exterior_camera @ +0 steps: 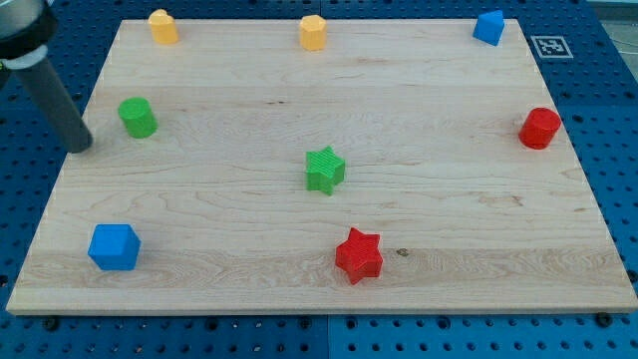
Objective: Move the green circle left to the green star
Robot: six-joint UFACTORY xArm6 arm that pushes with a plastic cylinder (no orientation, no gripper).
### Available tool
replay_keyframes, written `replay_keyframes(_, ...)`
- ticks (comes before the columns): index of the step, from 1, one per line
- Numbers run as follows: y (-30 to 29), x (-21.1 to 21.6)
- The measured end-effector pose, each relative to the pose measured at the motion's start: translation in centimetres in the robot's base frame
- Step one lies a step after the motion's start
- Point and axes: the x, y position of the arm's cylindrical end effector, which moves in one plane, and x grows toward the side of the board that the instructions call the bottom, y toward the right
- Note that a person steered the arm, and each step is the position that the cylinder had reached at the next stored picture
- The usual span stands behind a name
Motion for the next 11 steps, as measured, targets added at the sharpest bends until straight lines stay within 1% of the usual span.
replay_keyframes(1,2.0,-4.1)
replay_keyframes(2,7.7,-4.1)
replay_keyframes(3,12.3,-1.8)
replay_keyframes(4,12.6,-1.8)
replay_keyframes(5,12.8,-0.4)
replay_keyframes(6,13.2,-0.1)
replay_keyframes(8,17.6,1.2)
replay_keyframes(10,22.5,1.6)
replay_keyframes(11,22.6,1.7)
